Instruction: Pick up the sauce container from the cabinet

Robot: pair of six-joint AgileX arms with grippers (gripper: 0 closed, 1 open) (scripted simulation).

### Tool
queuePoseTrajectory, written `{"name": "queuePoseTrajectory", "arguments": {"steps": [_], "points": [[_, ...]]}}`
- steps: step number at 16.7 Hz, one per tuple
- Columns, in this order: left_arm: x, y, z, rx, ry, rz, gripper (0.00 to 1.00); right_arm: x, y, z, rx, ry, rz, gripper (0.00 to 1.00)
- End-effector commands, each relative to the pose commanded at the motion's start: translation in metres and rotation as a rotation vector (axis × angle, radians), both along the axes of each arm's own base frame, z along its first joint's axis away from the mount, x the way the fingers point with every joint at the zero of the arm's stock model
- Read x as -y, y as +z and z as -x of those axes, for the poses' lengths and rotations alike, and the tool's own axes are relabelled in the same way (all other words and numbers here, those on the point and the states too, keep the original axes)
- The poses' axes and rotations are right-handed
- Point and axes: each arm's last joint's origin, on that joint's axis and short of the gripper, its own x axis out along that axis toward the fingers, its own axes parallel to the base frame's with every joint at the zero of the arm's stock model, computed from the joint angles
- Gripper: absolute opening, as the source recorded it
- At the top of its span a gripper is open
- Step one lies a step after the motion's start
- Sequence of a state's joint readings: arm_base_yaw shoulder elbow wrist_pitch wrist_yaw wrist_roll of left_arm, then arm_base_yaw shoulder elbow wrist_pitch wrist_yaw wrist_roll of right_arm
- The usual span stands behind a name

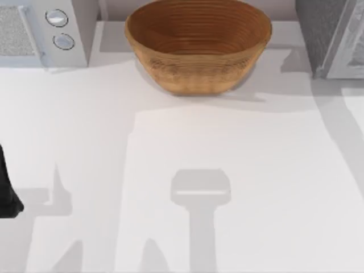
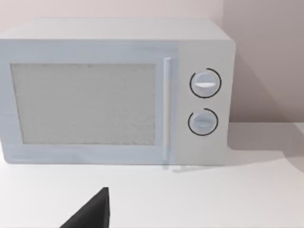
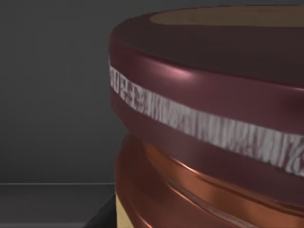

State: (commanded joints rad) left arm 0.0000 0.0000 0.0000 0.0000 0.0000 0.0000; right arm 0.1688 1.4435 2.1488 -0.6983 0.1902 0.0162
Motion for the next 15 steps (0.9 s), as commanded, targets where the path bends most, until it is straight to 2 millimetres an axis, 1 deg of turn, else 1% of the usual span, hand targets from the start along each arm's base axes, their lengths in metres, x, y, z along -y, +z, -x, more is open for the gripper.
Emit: {"name": "queuePoseTrajectory", "arguments": {"steps": [4, 5, 8, 10, 12, 13, 15], "points": [[0.0, 0.0, 0.0, 0.0, 0.0, 0.0, 1.0, 0.001, 0.001, 0.001, 0.007, -0.003, -0.003, 0.0], [0.0, 0.0, 0.0, 0.0, 0.0, 0.0, 1.0, 0.002, 0.002, 0.003, 0.014, -0.004, -0.004, 0.0], [0.0, 0.0, 0.0, 0.0, 0.0, 0.0, 1.0, 0.007, 0.002, 0.022, 0.052, -0.004, -0.011, 0.0], [0.0, 0.0, 0.0, 0.0, 0.0, 0.0, 1.0, 0.011, -0.004, 0.039, 0.073, -0.002, -0.013, 0.0], [0.0, 0.0, 0.0, 0.0, 0.0, 0.0, 1.0, 0.015, -0.019, 0.055, 0.081, 0.003, -0.013, 0.0], [0.0, 0.0, 0.0, 0.0, 0.0, 0.0, 1.0, 0.017, -0.03, 0.062, 0.077, 0.005, -0.012, 0.0], [0.0, 0.0, 0.0, 0.0, 0.0, 0.0, 1.0, 0.021, -0.062, 0.075, 0.055, 0.008, -0.007, 0.0]]}}
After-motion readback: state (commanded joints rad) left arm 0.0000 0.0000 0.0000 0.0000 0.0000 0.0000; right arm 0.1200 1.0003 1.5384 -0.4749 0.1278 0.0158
